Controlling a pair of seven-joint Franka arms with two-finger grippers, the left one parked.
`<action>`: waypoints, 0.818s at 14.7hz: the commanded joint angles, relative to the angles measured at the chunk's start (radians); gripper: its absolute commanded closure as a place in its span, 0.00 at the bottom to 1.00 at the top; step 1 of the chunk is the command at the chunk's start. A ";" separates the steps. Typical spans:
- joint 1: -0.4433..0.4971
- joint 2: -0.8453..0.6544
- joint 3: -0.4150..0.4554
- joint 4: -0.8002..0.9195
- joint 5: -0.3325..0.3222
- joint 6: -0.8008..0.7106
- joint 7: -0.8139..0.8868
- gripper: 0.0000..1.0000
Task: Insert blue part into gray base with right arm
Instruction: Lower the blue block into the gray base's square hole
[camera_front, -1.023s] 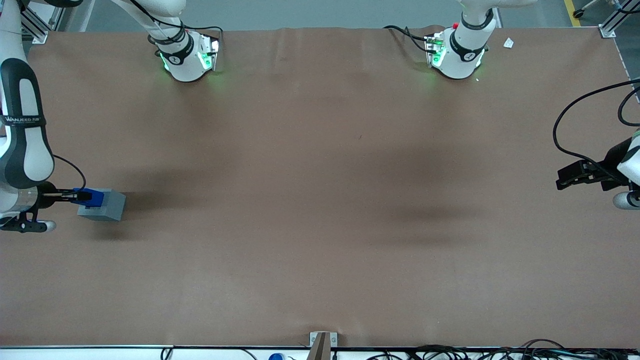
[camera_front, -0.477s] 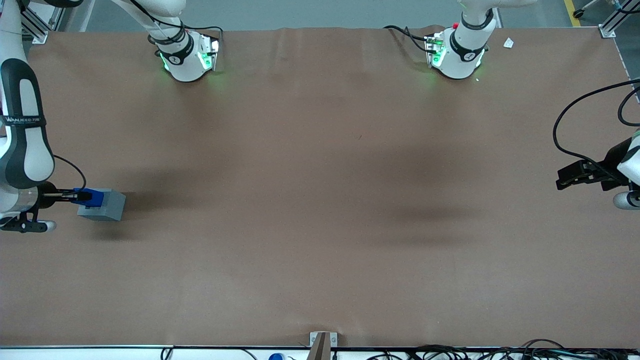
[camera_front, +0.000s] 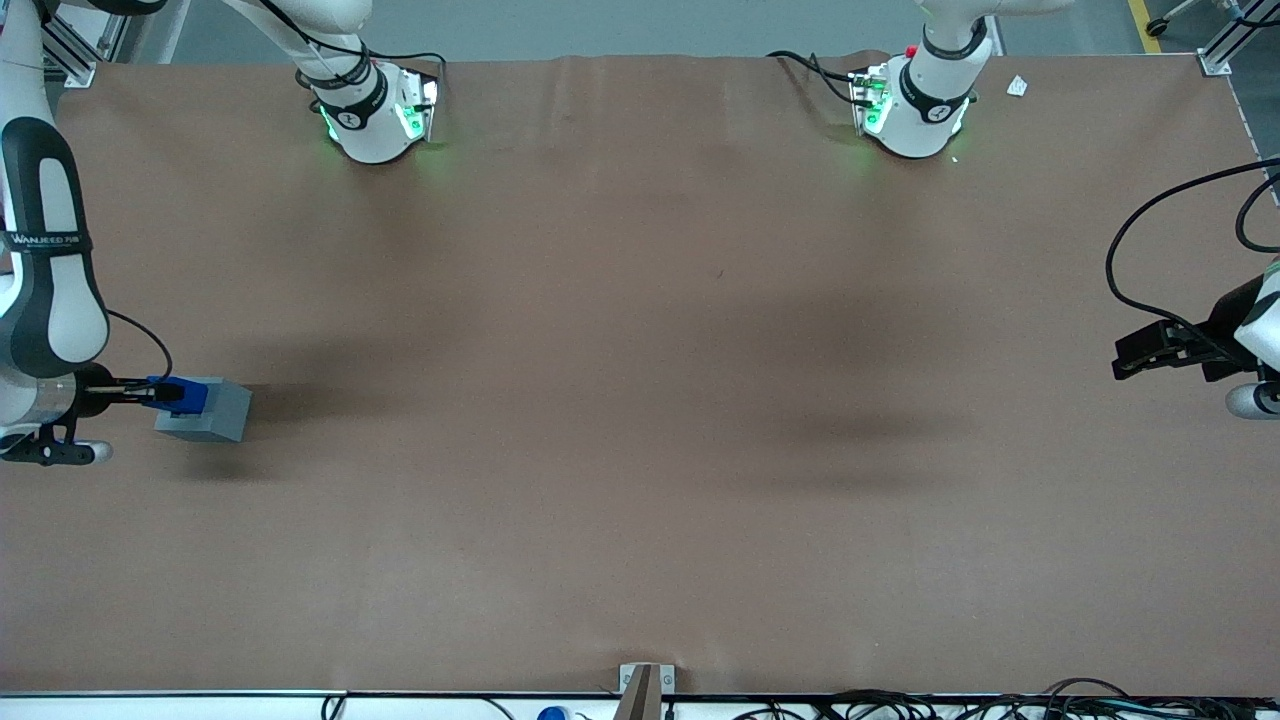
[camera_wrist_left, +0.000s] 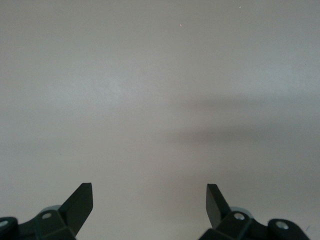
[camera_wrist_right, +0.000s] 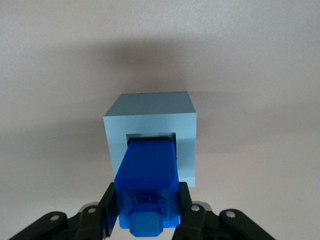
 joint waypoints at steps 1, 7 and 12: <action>-0.017 0.036 0.016 0.005 -0.018 0.007 0.005 0.78; -0.026 0.056 0.016 0.004 -0.011 0.037 0.005 0.78; -0.025 0.054 0.016 0.005 -0.018 0.039 0.004 0.80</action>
